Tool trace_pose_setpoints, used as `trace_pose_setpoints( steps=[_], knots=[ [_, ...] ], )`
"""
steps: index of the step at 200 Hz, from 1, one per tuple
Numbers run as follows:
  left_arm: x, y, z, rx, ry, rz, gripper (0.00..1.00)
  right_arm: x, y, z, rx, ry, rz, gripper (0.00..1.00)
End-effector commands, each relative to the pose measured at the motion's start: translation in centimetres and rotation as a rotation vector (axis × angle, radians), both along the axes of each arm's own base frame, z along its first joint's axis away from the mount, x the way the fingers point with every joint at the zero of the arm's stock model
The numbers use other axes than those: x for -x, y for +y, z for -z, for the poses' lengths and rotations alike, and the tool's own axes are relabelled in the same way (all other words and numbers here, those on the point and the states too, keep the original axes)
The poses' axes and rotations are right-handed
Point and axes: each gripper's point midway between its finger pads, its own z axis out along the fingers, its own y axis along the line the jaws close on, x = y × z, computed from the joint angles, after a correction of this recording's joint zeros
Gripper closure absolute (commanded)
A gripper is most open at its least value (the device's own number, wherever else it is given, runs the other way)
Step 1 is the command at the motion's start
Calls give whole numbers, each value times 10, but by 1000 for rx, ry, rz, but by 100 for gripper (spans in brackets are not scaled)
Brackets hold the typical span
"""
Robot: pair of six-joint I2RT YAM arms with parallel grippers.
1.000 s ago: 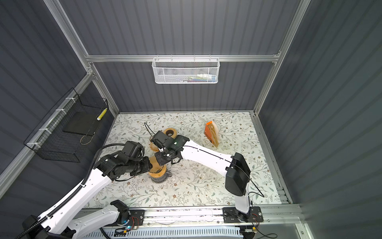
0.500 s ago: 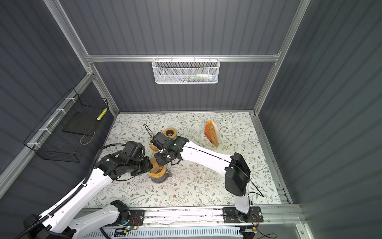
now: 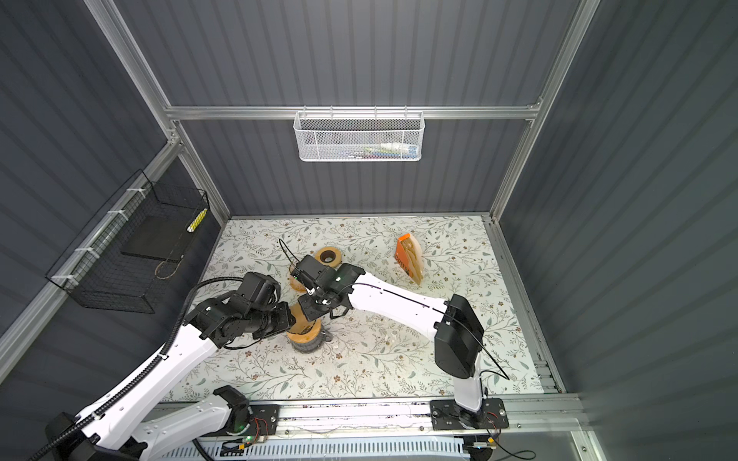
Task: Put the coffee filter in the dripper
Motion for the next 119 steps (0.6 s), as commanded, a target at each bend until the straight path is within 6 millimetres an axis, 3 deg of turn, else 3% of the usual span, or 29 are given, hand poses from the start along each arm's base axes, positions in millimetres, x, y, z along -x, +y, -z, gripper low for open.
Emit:
trace_pose_setpoints(
  steps=[1, 58, 119],
  knots=[
    [6, 6, 9, -30, 30, -12, 80, 2, -8, 13, 46, 12, 9, 93],
    [5, 6, 5, -23, 20, -18, 80, 2, -8, 9, 38, 7, 10, 93],
    [0, 3, -18, 7, -28, -23, 80, 1, -7, 0, 25, -6, 10, 93]
  ],
)
